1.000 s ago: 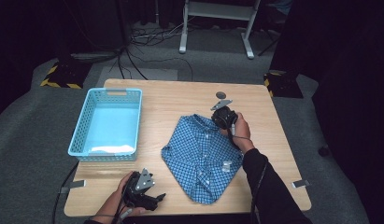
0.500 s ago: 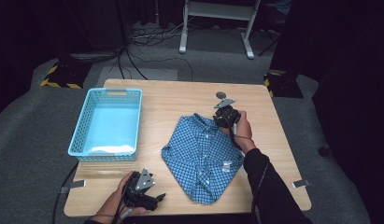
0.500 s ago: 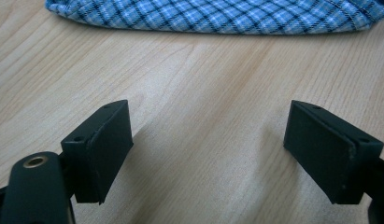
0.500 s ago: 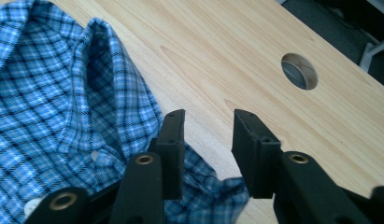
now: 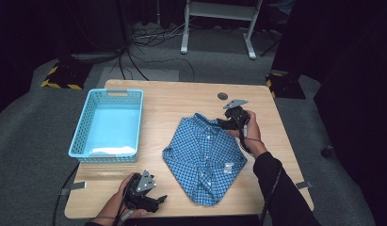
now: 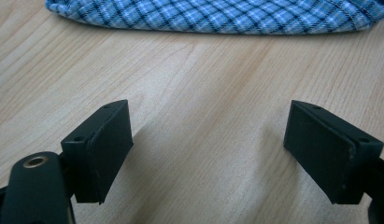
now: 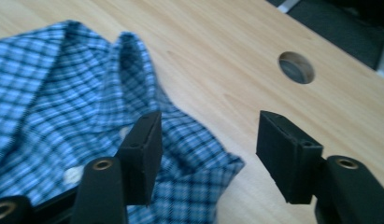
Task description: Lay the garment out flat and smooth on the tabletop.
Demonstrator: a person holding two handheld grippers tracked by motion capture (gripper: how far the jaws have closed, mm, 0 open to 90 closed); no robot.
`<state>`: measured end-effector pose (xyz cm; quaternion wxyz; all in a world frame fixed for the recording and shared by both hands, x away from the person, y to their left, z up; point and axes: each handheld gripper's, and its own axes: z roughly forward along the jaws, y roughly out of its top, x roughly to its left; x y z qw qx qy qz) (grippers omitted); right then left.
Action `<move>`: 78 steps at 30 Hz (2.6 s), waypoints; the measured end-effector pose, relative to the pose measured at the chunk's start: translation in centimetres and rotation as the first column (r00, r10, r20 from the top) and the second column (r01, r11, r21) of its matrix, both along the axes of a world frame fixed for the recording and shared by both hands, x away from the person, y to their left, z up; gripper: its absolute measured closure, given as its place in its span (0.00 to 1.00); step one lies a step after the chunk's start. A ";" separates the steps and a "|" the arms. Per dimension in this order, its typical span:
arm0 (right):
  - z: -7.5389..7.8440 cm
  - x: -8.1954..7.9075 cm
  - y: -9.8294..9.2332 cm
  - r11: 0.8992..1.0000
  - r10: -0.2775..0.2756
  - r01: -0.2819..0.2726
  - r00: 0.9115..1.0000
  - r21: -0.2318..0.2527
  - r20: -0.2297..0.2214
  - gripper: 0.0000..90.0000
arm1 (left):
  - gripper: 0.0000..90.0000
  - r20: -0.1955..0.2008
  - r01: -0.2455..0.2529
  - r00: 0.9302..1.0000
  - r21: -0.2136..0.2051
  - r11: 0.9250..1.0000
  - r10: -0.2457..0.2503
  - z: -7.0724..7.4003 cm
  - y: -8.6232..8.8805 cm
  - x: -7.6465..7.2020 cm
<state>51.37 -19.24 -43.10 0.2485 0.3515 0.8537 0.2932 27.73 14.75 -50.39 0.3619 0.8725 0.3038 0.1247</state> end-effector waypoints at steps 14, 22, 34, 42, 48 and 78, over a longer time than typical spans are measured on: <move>0.5 -4.4 0.0 0.992 0.130 -0.130 0.991 -0.003 -0.022 0.30 | 0.17 0.000 -0.002 1.000 -0.001 1.000 0.002 0.0 0.0 0.0; -0.7 -8.5 -0.2 0.971 0.239 -0.237 0.969 0.037 -0.064 0.29 | 0.17 -0.001 -0.004 1.000 0.001 1.000 0.004 0.0 0.0 0.0; -1.9 -13.2 0.3 0.937 0.350 -0.346 0.933 0.056 -0.087 0.36 | 0.17 -0.004 0.000 1.000 0.001 1.000 0.000 0.0 -0.1 0.1; -3.3 -13.8 1.8 0.907 0.418 -0.420 0.899 0.014 -0.131 0.45 | 0.17 -0.003 0.002 1.000 0.000 1.000 -0.002 0.0 -0.1 0.1; -3.6 -13.8 1.9 0.898 0.435 -0.439 0.885 0.016 -0.163 0.64 | 0.17 -0.003 0.002 1.000 0.000 1.000 -0.002 0.0 -0.1 0.1; -0.6 -15.3 -2.1 0.893 0.447 -0.436 0.888 0.115 -0.109 0.95 | 0.17 -0.002 0.003 1.000 -0.001 1.000 -0.003 0.0 -0.1 0.1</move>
